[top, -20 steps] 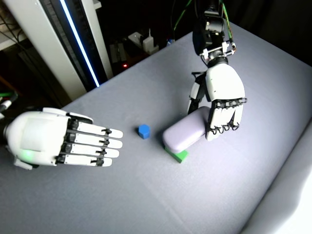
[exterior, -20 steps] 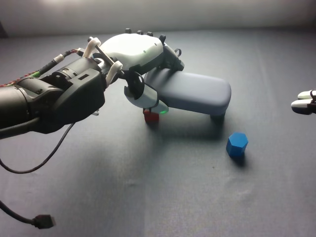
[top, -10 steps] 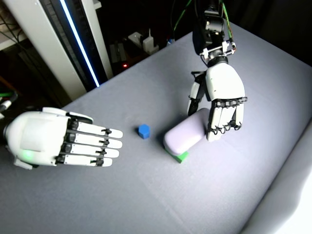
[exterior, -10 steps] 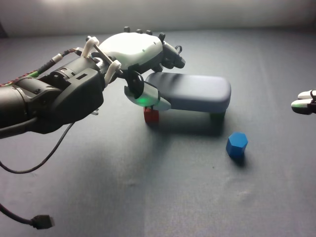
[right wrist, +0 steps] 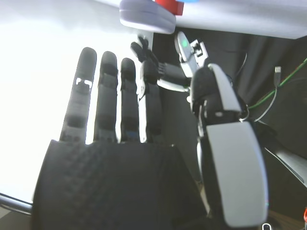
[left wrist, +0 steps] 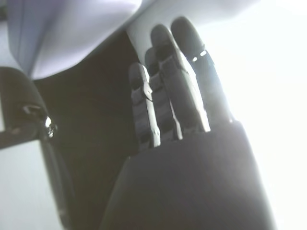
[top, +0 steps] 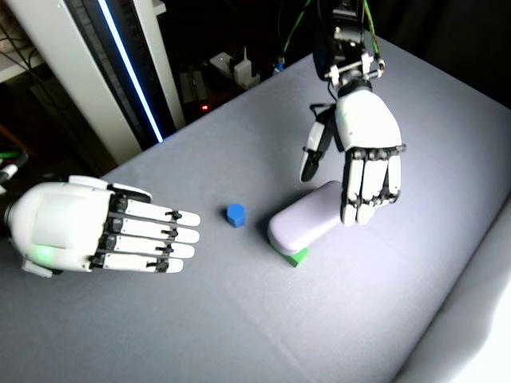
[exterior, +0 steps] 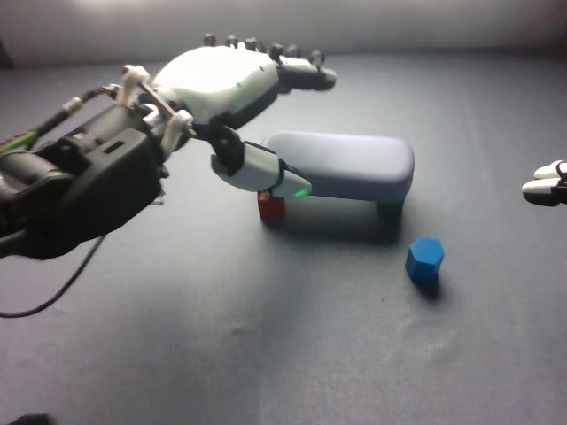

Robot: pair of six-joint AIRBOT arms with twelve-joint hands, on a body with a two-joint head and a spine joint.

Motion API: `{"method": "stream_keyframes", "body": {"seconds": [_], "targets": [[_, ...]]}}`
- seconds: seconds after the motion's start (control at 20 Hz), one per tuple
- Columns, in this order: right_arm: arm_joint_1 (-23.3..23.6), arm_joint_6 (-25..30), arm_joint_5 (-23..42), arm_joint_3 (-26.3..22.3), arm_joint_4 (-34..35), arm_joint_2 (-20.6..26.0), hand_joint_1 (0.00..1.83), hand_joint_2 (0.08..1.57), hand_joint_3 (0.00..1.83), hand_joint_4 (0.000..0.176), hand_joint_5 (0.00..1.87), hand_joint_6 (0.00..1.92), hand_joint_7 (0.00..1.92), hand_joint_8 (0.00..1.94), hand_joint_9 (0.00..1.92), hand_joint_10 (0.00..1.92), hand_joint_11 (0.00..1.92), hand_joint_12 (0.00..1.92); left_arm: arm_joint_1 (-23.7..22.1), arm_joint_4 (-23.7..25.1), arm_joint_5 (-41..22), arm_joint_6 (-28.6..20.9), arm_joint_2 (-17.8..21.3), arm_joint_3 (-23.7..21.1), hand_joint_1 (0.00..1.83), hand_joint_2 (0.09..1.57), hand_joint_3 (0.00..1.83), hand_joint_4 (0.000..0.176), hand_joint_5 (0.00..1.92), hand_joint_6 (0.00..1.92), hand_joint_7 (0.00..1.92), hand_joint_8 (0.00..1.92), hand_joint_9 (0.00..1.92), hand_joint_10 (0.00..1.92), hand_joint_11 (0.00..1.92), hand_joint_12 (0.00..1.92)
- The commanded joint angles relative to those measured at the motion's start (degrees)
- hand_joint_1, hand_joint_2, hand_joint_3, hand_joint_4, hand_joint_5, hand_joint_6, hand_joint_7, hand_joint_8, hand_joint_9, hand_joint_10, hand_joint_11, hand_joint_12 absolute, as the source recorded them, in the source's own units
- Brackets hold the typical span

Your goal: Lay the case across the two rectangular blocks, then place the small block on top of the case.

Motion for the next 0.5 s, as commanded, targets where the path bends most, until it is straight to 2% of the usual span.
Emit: {"method": "stream_keyframes", "body": {"seconds": [0.0,0.05,0.1,0.15,0.2,0.25,0.3,0.35,0.4,0.45], "targets": [[0.5,0.5,6.6,0.0,1.6,0.1,0.73,1.27,0.00,0.000,0.44,0.00,0.40,0.00,0.42,0.00,0.13,0.91,0.0,1.0,-10.5,-0.6,1.0,-0.8,0.89,0.87,0.00,0.062,0.38,0.00,0.43,0.00,0.53,0.00,0.18,1.18],[0.5,0.5,6.6,0.1,1.5,0.1,0.74,1.26,0.00,0.000,0.45,0.00,0.40,0.00,0.42,0.00,0.12,0.91,0.8,1.7,-13.4,-1.5,2.3,-2.3,0.91,0.87,0.00,0.040,0.39,0.00,0.44,0.00,0.47,0.00,0.07,1.21],[0.7,0.5,6.6,0.1,1.3,0.1,0.75,1.25,0.00,0.000,0.45,0.00,0.40,0.00,0.42,0.00,0.11,0.91,2.1,2.7,-17.5,-2.7,4.6,-4.6,0.91,0.87,0.00,0.043,0.38,0.00,0.43,0.00,0.45,0.00,0.02,1.22],[0.9,0.5,6.6,0.1,1.1,0.1,0.79,1.23,0.00,0.000,0.44,0.00,0.38,0.00,0.42,0.00,0.11,0.91,3.0,3.1,-19.5,-2.9,5.9,-5.9,0.84,0.91,0.00,0.138,0.30,0.00,0.32,0.00,0.30,0.01,0.00,1.01],[1.2,0.5,6.6,0.1,0.7,0.0,0.79,1.23,0.00,0.000,0.44,0.00,0.38,0.00,0.42,0.00,0.11,0.91,4.3,3.4,-22.3,-3.1,7.6,-7.7,0.84,0.91,0.00,0.138,0.30,0.00,0.32,0.00,0.30,0.01,0.00,1.01],[1.6,0.5,6.4,0.2,0.3,-0.1,0.79,1.22,0.00,0.000,0.44,0.00,0.38,0.00,0.41,0.00,0.09,0.95,5.5,3.8,-24.9,-3.2,9.4,-9.5,0.84,0.90,0.00,0.148,0.30,0.00,0.30,0.00,0.26,0.01,0.00,0.90],[1.7,0.5,6.4,0.2,0.2,-0.1,0.80,1.21,0.00,0.000,0.44,0.00,0.38,0.00,0.41,0.00,0.08,0.96,5.8,3.9,-25.4,-3.2,9.7,-9.8,0.75,0.89,0.00,0.154,0.28,0.00,0.27,0.00,0.21,0.01,0.00,0.73],[1.8,0.5,6.3,0.2,0.1,-0.1,0.83,1.18,0.00,0.000,0.43,0.00,0.39,0.00,0.40,0.00,0.01,1.04,6.1,4.0,-25.8,-3.3,10.1,-10.2,0.75,0.91,0.00,0.116,0.30,0.00,0.30,0.00,0.25,0.01,0.00,0.77],[2.3,0.5,6.1,0.3,-0.3,-0.2,0.83,1.18,0.00,0.000,0.43,0.00,0.39,0.00,0.40,0.00,0.01,1.04,6.8,4.2,-27.1,-3.3,11.1,-11.0,0.75,0.91,0.00,0.116,0.30,0.00,0.30,0.00,0.25,0.01,0.00,0.77],[3.0,0.5,5.6,0.4,-1.0,-0.4,0.88,1.16,0.00,0.000,0.42,0.00,0.39,0.00,0.39,0.00,0.00,1.08,8.0,4.6,-29.1,-3.4,12.4,-12.4,0.85,0.92,0.00,0.054,0.34,0.00,0.34,0.00,0.34,0.02,0.00,0.98]]}}
